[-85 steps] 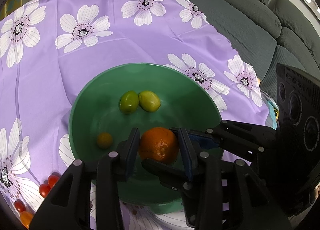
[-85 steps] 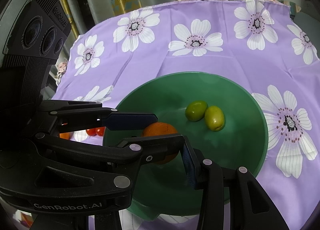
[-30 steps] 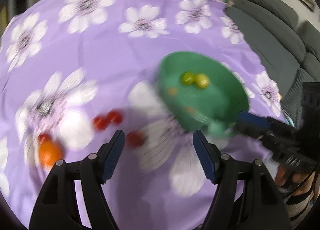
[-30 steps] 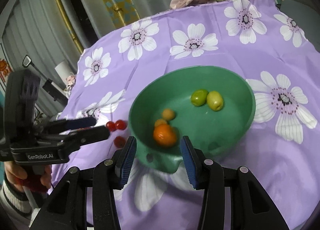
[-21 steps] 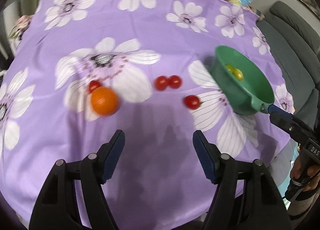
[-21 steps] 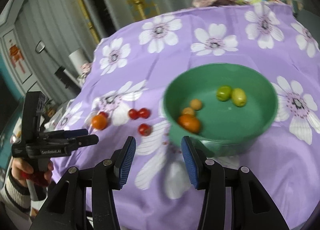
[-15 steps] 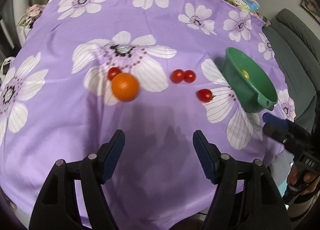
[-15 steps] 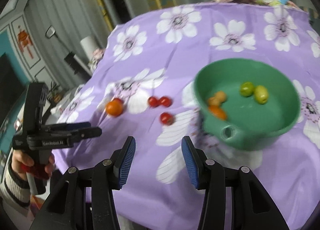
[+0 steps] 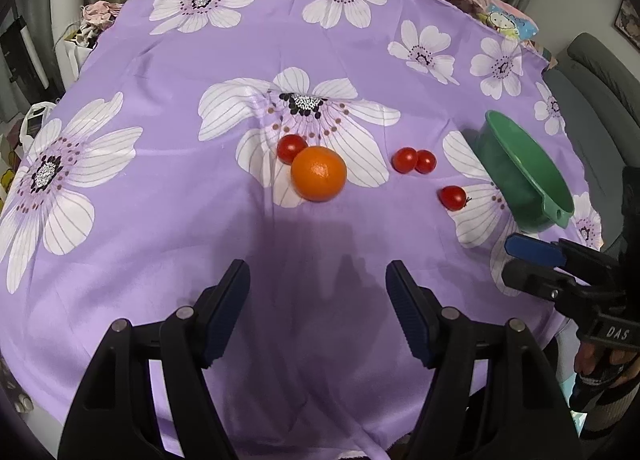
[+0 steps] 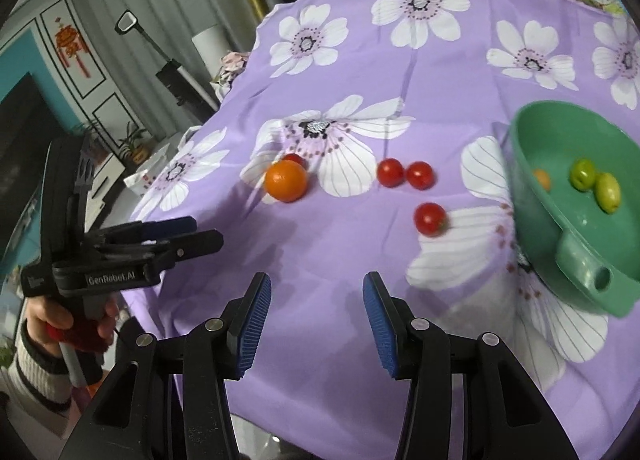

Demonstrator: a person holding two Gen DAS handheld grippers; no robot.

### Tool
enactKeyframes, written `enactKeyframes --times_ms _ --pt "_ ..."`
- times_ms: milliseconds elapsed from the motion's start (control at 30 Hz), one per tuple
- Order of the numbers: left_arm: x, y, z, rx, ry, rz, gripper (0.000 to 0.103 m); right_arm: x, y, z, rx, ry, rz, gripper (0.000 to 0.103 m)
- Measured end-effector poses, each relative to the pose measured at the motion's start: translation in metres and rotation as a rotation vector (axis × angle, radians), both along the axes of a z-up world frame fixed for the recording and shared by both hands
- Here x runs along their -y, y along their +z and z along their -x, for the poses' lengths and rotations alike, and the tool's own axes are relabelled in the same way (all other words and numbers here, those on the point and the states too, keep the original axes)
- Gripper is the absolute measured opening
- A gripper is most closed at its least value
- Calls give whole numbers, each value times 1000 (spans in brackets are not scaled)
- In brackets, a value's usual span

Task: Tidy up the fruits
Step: 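Lift the left gripper out of the bowl toward the other orange, then lower the left gripper over the orange and close it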

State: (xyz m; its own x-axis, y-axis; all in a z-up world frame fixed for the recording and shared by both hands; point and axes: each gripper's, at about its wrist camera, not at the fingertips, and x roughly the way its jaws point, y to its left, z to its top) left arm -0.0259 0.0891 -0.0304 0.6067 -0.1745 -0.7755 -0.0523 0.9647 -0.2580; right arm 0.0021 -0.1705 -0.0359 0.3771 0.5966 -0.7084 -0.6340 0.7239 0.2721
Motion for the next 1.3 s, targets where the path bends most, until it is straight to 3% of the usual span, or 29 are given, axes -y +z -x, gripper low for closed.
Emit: enactKeyframes --times_ms 333,433,567,933,1300 --pt "-6 2 -16 19 -41 36 71 -21 0 -22 -58 6 -41 49" --pt "-10 -1 -21 17 -46 47 71 -28 -3 -29 -71 -4 -37 57" --pt "-13 -4 -30 14 -61 49 71 -38 -6 -38 -101 5 -50 57" --pt "-9 -3 -56 20 -130 -15 71 -58 -20 -75 -228 1 -140 58" --pt "-6 -16 -83 -28 -168 -20 69 -85 -38 -99 -324 29 -171 58"
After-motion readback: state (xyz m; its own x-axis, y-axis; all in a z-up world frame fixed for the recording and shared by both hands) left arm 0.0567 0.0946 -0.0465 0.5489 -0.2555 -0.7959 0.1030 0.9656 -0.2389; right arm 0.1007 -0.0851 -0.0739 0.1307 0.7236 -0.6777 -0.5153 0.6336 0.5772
